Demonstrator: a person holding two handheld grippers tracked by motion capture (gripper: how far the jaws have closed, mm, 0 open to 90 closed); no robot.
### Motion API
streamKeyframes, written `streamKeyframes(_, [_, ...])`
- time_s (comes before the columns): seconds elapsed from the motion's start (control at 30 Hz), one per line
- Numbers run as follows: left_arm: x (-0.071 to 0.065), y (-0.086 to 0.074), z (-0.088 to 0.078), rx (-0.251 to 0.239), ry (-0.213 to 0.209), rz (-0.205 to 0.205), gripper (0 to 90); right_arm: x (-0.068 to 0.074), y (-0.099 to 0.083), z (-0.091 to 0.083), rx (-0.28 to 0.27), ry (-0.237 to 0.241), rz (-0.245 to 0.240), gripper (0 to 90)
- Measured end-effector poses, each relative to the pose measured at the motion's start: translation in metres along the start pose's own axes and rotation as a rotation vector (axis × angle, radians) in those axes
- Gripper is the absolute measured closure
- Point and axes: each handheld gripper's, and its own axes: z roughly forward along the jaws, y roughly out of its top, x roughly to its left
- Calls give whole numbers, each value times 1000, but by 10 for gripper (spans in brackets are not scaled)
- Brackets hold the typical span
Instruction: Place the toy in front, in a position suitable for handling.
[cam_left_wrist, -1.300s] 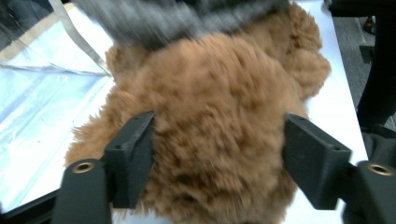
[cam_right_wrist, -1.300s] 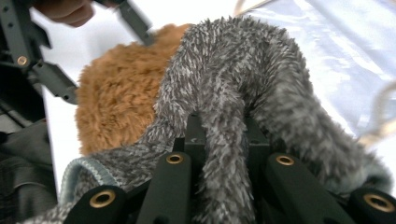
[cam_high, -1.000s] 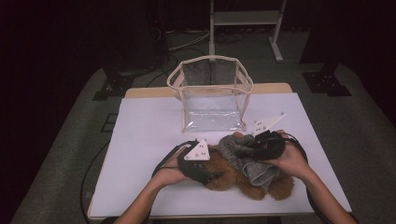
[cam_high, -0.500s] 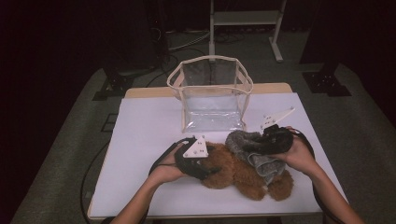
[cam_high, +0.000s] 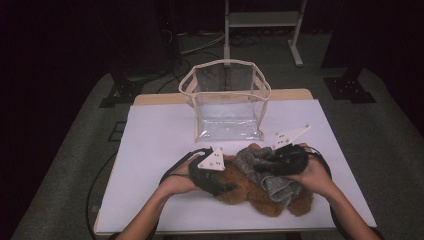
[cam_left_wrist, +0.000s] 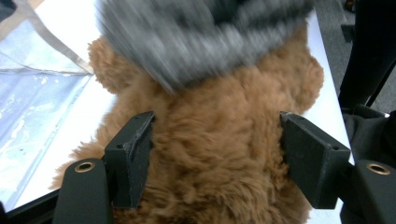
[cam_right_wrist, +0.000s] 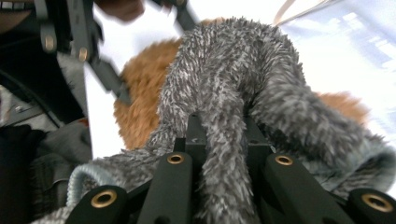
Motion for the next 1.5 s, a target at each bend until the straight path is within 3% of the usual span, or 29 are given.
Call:
streamKeyframes(0.23, [-7,-6,-4,2,-3,16,317,-28,9,-35,-48,-91,42,764])
streamKeyframes(0.3, [-8,-6,-5,5,-4,22,314,-33,8,-36,-41,-79,57,764])
streamKeyframes(0.4, [-5,-5,-10,-3,-2,22,283,-26,3,-22,18,-44,27,766])
streamKeyframes(0.47, [-2,-3,-14,-29,-8,-1,266,-16,-2,-9,56,-29,3,769])
streamKeyframes(0.53, [0,-1,-17,-35,10,-15,216,-9,-6,-5,35,-7,1,771])
streamKeyframes(0.63, [3,0,-18,-39,13,-25,211,2,-11,-5,17,19,-12,773])
streamKeyframes(0.77, [-4,-2,-11,-13,-30,-11,256,15,-13,-6,19,65,-45,772])
streamKeyframes(0.87, [-9,-2,-10,-6,-27,4,279,11,-7,-17,0,38,-53,768])
streamKeyframes(1.0, [-9,-3,-11,-2,-31,8,280,-11,-3,-29,-39,-15,-15,769])
streamKeyframes(1.1, [-7,-4,-14,-12,-26,12,276,-22,-11,-21,-14,11,26,769])
streamKeyframes(1.3, [2,-8,-19,-26,-8,-44,129,-8,-26,-16,-30,19,15,776])
streamKeyframes(1.5, [1,-11,-12,-37,-49,-77,67,10,-33,-19,-34,41,-20,779])
